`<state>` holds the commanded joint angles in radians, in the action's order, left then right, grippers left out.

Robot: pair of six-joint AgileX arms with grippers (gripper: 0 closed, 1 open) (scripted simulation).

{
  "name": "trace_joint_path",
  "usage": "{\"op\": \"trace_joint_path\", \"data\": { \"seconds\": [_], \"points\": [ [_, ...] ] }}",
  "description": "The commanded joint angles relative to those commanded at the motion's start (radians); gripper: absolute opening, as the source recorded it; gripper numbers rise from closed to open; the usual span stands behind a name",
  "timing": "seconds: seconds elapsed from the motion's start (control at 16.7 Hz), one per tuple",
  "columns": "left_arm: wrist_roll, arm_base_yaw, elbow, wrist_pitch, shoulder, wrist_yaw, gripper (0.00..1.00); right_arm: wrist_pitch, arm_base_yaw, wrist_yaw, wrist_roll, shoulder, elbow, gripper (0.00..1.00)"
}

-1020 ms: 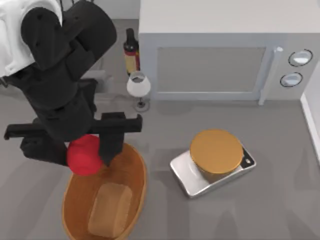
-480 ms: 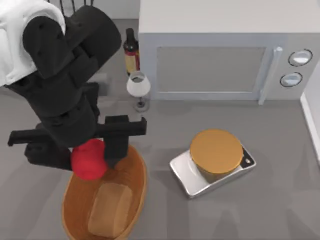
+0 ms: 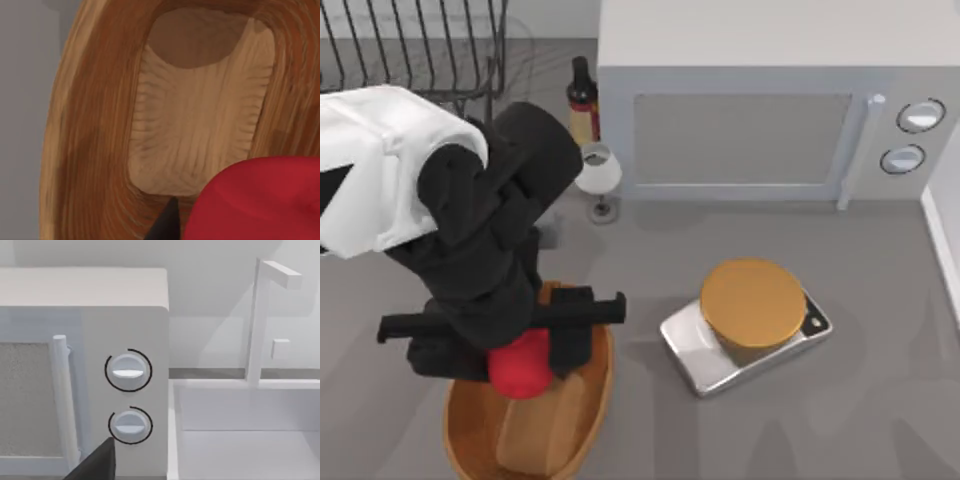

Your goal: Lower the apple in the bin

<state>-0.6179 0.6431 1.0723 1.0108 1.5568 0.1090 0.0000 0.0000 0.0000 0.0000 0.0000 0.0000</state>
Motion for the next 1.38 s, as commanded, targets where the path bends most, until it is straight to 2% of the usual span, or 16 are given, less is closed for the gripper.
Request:
{"op": "trace_joint_path", "data": {
  "seconds": [0.24, 1.02, 1.38],
  "points": [
    [0.000, 0.000, -0.002, -0.002, 0.001, 0.000, 0.00, 0.000, 0.000, 0.000, 0.000, 0.000, 0.000, 1.00],
    [0.000, 0.000, -0.002, -0.002, 0.001, 0.000, 0.98, 0.000, 0.000, 0.000, 0.000, 0.000, 0.000, 1.00],
    [0.000, 0.000, -0.002, -0.002, 0.001, 0.000, 1.00, 0.000, 0.000, 0.000, 0.000, 0.000, 0.000, 1.00]
  ]
}}
